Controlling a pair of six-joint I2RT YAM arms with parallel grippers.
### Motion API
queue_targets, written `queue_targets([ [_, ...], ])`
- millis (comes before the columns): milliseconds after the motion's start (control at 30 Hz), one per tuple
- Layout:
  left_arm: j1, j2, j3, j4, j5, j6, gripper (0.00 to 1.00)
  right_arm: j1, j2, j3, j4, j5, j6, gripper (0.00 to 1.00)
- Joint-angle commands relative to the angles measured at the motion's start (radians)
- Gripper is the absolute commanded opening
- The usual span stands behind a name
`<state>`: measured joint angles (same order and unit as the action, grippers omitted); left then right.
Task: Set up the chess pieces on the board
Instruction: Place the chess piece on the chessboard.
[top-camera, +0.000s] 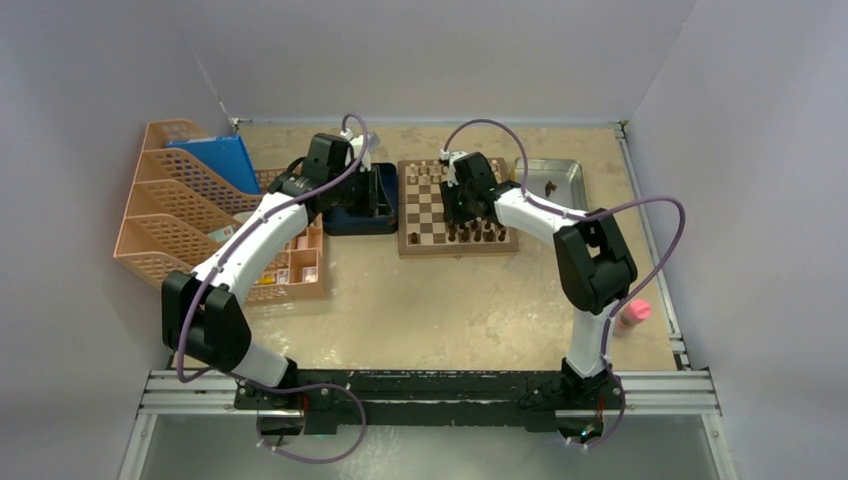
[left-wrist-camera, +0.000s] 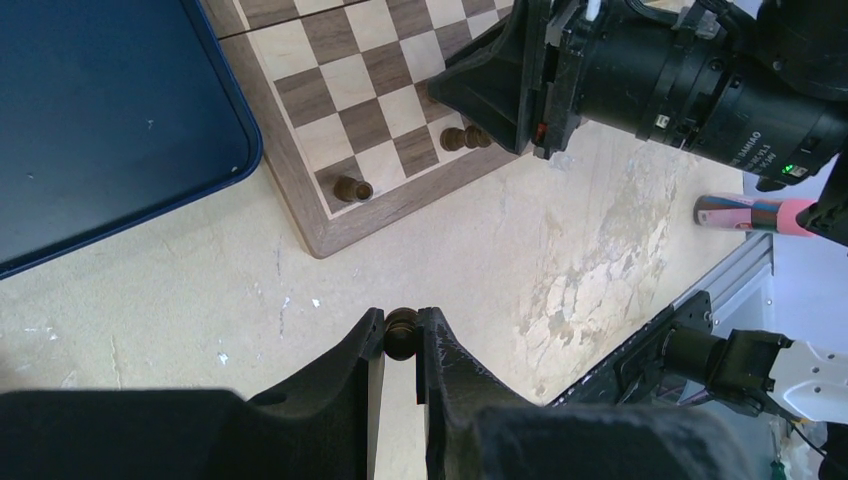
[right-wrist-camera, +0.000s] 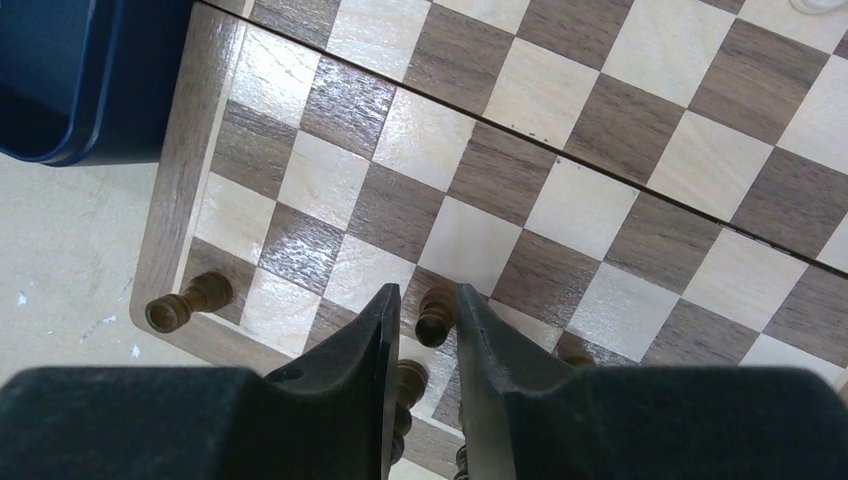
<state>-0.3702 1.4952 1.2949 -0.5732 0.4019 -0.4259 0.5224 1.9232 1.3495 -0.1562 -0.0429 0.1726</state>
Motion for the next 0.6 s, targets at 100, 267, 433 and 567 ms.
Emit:
queue_targets([
  [100, -0.011, 0.040, 0.102, 0.018, -0.048, -0.004, 0.15, -0.004, -0.116, 0.043, 0.029, 0.056, 0.056, 0.34],
  [267, -0.040, 0.092, 0.149, 0.064, -0.077, -0.011, 0.14, -0.005, -0.219, 0.018, 0.053, 0.163, 0.112, 0.44],
  [433, -0.108, 0.172, 0.210, 0.098, -0.196, -0.011, 0.14, -0.006, -0.383, -0.065, 0.109, 0.272, 0.131, 0.70],
  [567, -0.186, 0.239, 0.231, 0.165, -0.313, -0.015, 0.13, -0.012, -0.502, -0.120, 0.148, 0.339, 0.151, 0.92],
])
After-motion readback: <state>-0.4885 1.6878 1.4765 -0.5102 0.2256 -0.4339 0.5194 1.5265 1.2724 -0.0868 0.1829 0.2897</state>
